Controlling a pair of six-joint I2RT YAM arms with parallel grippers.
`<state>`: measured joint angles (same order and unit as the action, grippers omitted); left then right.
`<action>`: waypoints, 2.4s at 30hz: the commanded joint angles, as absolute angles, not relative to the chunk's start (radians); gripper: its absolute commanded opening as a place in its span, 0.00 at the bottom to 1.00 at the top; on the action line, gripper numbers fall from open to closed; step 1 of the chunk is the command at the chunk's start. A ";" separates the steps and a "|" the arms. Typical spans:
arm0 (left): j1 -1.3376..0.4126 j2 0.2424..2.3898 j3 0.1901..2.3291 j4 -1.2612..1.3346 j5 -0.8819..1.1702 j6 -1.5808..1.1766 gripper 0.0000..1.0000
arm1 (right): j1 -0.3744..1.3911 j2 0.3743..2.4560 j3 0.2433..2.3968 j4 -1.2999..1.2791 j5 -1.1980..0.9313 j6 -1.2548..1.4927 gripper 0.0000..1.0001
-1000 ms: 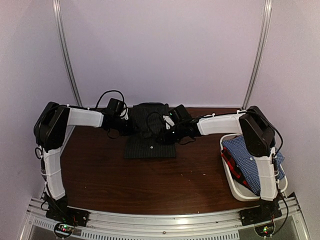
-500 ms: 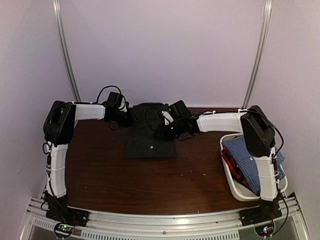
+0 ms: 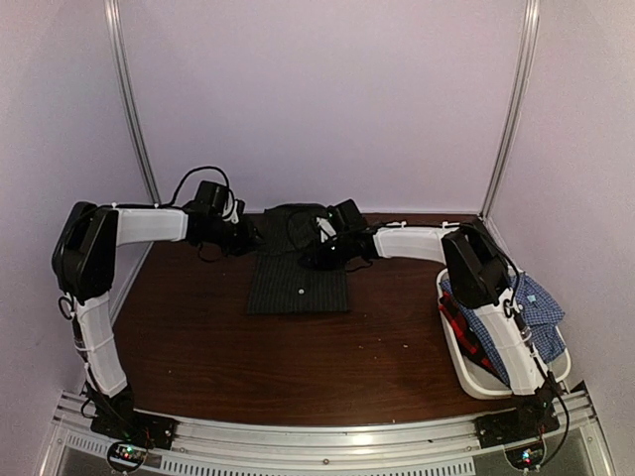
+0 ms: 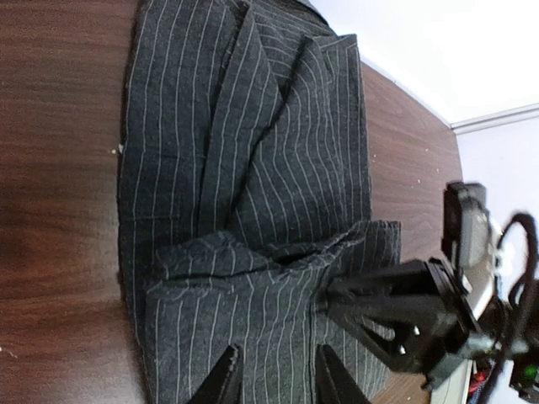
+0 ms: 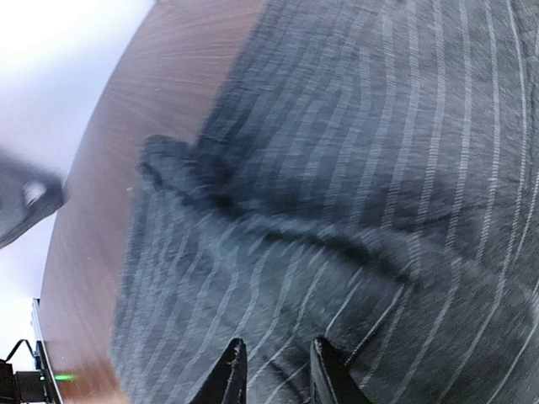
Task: Fold and stack the long sleeve shirts
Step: Smooth out the 2/3-rectangle-folded shirt at the center of the board.
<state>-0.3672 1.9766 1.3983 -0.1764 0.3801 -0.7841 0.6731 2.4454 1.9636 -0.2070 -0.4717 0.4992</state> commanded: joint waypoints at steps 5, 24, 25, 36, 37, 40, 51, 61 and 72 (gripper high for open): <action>-0.380 1.934 1.304 -0.083 0.452 -0.763 0.31 | 0.609 2.579 2.114 -0.207 -0.604 0.570 0.32; -0.373 2.181 1.535 -0.069 0.424 -0.775 0.30 | 0.545 2.501 2.042 -0.134 -0.674 0.622 0.41; -0.367 2.195 1.541 -0.070 0.423 -0.776 0.30 | 0.537 2.506 2.038 -0.130 -0.679 0.626 0.41; -0.333 2.302 1.576 -0.101 0.414 -0.757 0.29 | 0.477 2.554 2.005 -0.056 -0.751 0.693 0.41; -0.333 2.301 1.577 -0.100 0.416 -0.758 0.29 | 0.473 2.555 2.002 -0.054 -0.754 0.697 0.41; -0.333 2.296 1.590 -0.112 0.416 -0.754 0.29 | 0.466 2.558 2.004 -0.054 -0.761 0.705 0.41; -0.307 2.180 1.659 -0.201 0.398 -0.693 0.37 | 0.448 2.486 2.010 -0.149 -0.740 0.624 0.44; -0.299 1.964 1.460 -0.186 0.415 -0.682 0.42 | 0.461 2.251 1.780 -0.136 -0.691 0.554 0.45; -0.339 1.725 1.057 -0.023 0.472 -0.758 0.43 | 0.601 1.971 1.326 0.060 -0.636 0.593 0.45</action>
<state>-0.3103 1.7924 1.1461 -0.1272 0.4416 -0.7227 0.5388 2.0220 1.4246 -0.0334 -0.6724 0.5762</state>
